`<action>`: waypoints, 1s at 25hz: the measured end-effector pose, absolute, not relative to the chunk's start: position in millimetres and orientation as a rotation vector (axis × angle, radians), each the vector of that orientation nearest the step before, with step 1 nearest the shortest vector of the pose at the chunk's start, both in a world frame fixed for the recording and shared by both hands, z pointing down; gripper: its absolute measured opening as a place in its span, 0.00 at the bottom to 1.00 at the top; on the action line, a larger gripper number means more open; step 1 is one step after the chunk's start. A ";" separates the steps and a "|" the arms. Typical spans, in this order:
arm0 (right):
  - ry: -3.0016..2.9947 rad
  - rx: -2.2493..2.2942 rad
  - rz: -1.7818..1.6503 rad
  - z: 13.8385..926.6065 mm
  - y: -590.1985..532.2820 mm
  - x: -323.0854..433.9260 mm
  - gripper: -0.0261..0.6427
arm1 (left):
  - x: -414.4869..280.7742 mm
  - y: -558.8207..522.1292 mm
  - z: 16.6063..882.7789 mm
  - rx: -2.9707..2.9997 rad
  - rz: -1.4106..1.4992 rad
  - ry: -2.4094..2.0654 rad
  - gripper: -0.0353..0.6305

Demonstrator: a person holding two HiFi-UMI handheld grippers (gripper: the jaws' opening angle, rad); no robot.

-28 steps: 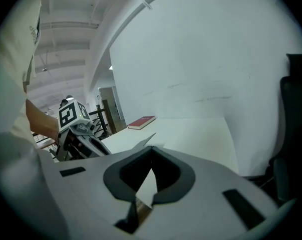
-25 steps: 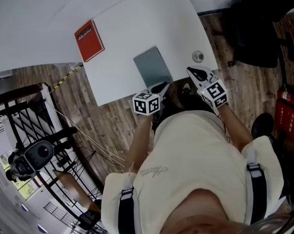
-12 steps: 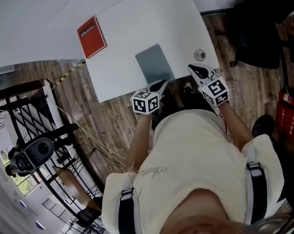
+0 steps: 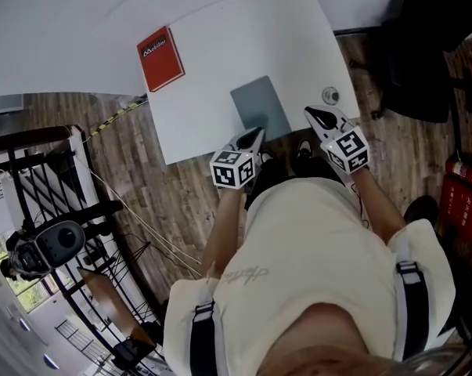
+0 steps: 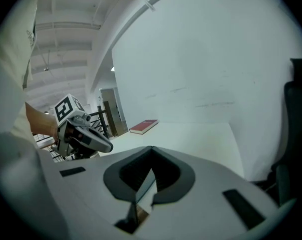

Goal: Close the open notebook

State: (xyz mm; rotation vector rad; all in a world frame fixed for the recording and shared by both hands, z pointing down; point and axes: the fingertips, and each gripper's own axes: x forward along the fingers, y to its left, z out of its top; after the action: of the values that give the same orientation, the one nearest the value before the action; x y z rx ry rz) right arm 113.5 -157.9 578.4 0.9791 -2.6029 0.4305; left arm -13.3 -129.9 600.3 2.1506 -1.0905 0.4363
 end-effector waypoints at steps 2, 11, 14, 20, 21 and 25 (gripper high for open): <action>-2.612 0.977 0.395 568.5 -159.8 104.7 0.05 | -21.3 -132.7 589.5 2.181 0.424 -1.115 0.10; -2.705 0.969 0.329 514.1 -161.1 74.7 0.05 | -48.9 -137.4 540.0 2.286 0.377 -1.213 0.09; -2.724 0.977 0.284 495.7 -165.3 68.5 0.05 | -56.3 -138.6 522.7 2.301 0.309 -1.213 0.09; -2.762 1.004 0.237 462.2 -174.8 55.8 0.05 | -82.1 -145.5 492.1 2.351 0.290 -1.311 0.09; -2.770 1.005 0.226 458.1 -176.4 53.2 0.05 | -87.3 -147.1 487.8 2.357 0.290 -1.331 0.09; -2.790 0.994 0.173 441.4 -185.6 45.1 0.05 | -106.0 -159.5 469.3 2.378 0.266 -1.401 0.09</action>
State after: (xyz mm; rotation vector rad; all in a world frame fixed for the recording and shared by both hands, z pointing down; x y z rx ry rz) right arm 45.1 -185.6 441.4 0.9935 -2.7896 0.1727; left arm -106.0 -159.5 469.3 2.3775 -1.4008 0.2656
